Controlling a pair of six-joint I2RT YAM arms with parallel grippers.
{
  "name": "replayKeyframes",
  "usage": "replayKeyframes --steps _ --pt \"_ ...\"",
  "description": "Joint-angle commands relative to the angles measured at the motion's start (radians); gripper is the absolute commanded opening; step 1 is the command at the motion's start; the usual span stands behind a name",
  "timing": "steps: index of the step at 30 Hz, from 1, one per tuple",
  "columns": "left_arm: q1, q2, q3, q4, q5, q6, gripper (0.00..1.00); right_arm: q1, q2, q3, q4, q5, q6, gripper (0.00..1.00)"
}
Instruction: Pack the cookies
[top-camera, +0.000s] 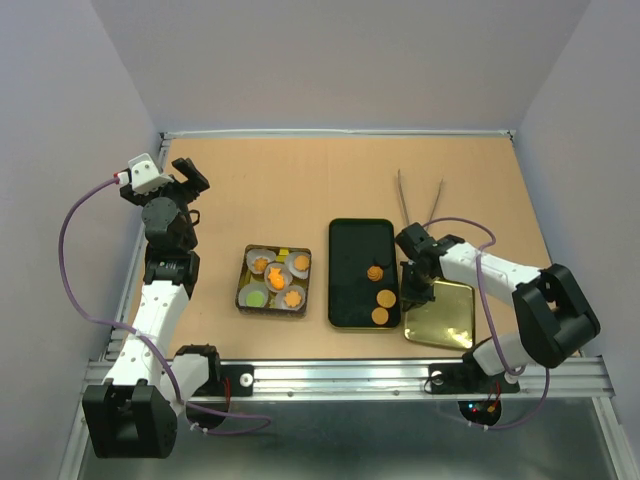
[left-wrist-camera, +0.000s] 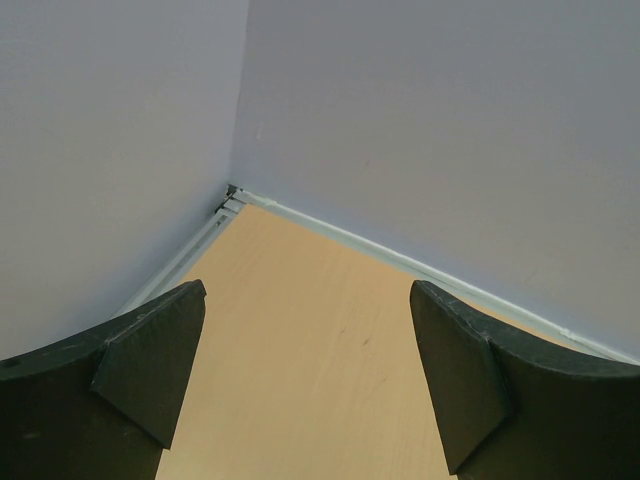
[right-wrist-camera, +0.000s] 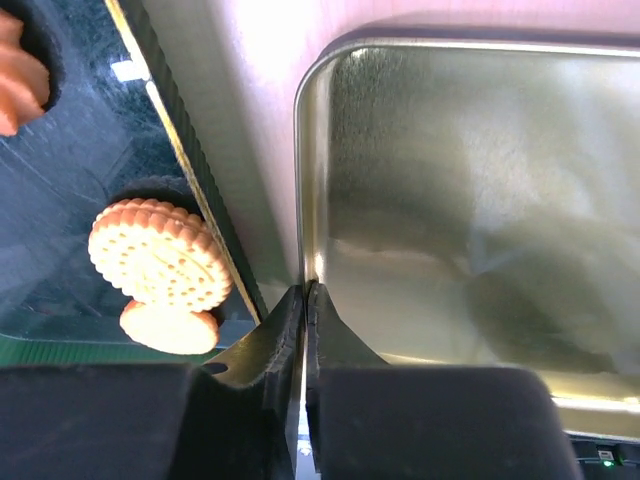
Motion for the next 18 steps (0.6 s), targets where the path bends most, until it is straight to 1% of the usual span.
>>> replayKeyframes --steps 1,3,4,6,7,8,11,12,14,15,16,17,18 --pt "-0.007 -0.023 0.018 0.037 -0.007 0.009 0.94 0.014 -0.045 0.064 -0.069 0.069 0.011 0.03" --pt "-0.007 -0.023 0.019 0.037 -0.007 0.006 0.94 0.017 -0.072 0.113 -0.115 0.132 0.008 0.01" --pt "-0.007 -0.025 0.021 0.036 -0.007 0.001 0.94 0.019 -0.079 0.167 -0.166 0.155 0.006 0.01" --pt "-0.007 -0.026 0.021 0.036 0.005 -0.007 0.94 0.020 -0.086 0.231 -0.214 0.208 -0.003 0.00" --pt "-0.007 -0.026 0.022 0.034 0.020 -0.010 0.94 0.019 -0.094 0.261 -0.258 0.222 -0.006 0.00" --pt "-0.007 -0.025 0.025 0.034 0.028 -0.010 0.94 0.019 -0.097 0.331 -0.277 0.236 -0.012 0.00" --pt "-0.007 -0.022 0.041 0.033 0.075 -0.025 0.94 0.017 -0.100 0.452 -0.324 0.279 -0.025 0.00" --pt "-0.007 -0.014 0.054 0.010 0.095 -0.030 0.94 0.017 -0.097 0.551 -0.323 0.269 -0.050 0.00" --pt "-0.007 -0.009 0.114 -0.012 0.179 -0.054 0.94 0.019 -0.074 0.652 -0.314 0.256 -0.090 0.01" --pt "-0.007 -0.006 0.134 -0.018 0.213 -0.062 0.94 0.019 -0.059 0.772 -0.306 0.238 -0.104 0.00" --pt "-0.007 0.000 0.175 -0.032 0.277 -0.077 0.94 0.019 -0.045 0.825 -0.280 0.215 -0.120 0.00" --pt "-0.007 0.001 0.194 -0.040 0.305 -0.088 0.94 0.017 -0.016 0.938 -0.263 0.174 -0.133 0.00" --pt "-0.007 0.004 0.212 -0.044 0.328 -0.100 0.94 0.017 -0.002 0.939 -0.242 0.146 -0.137 0.01"
